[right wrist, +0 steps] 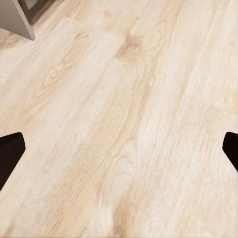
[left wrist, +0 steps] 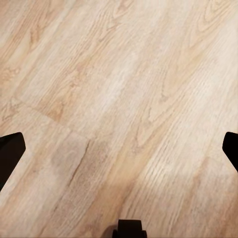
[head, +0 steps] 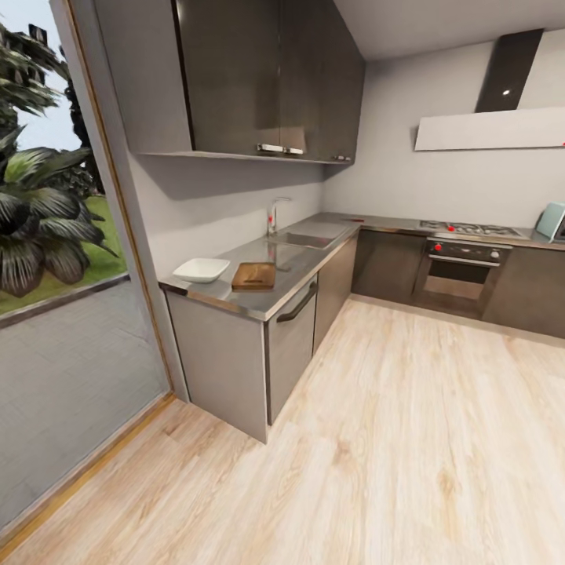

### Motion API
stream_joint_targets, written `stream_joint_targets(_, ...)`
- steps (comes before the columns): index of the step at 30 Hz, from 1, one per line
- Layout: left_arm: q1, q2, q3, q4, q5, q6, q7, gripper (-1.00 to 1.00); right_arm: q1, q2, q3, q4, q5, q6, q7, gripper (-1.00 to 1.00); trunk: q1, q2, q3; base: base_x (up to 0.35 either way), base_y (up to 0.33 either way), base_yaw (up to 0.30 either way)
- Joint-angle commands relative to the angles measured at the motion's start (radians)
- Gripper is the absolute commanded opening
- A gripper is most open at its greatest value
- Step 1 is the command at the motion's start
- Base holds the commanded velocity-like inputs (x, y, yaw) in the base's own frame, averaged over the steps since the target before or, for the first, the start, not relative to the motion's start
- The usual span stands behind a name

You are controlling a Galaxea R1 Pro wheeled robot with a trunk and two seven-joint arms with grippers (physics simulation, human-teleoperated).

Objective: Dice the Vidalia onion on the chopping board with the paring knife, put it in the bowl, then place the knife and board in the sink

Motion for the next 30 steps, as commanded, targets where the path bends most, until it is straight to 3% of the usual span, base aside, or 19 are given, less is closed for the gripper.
stream_joint_targets(1, -0.001, 0.0, 0.002, 0.0, -0.001, -0.003, 0.0, 1.0, -0.001, 0.0, 0.0, 0.001, 0.001, -0.003, -0.003, 1.0, 0.0, 0.0, -0.001, 0.016, 0.002, 0.0)
stream_joint_targets(20, -0.001, 0.0, 0.002, 0.003, -0.001, -0.003, 0.0, 1.0, 0.0, 0.0, -0.004, 0.0, 0.0, 0.005, -0.011, 1.0, 0.0, 0.0, -0.001, 0.002, 0.0, 0.0)
stream_joint_targets(25, -0.001, 0.001, 0.002, 0.001, 0.0, -0.003, 0.0, 1.0, -0.001, -0.006, -0.01, -0.034, -0.001, 0.009, -0.112, 1.0, 0.0, 0.0, -0.001, 0.0, 0.0, 0.0)
stream_joint_targets(27, -0.001, 0.001, 0.002, 0.0, 0.0, -0.003, 0.0, 1.0, -0.001, -0.01, -0.01, -0.098, -0.001, 0.021, -0.191, 1.0, 0.0, 0.0, -0.001, 0.0, 0.0, 0.0)
stream_joint_targets(30, -0.001, 0.002, 0.002, 0.0, 0.0, -0.003, 0.0, 1.0, -0.001, -0.011, -0.01, -0.195, -0.001, 0.072, -0.257, 1.0, 0.0, 0.0, -0.001, 0.0, 0.0, 0.0)
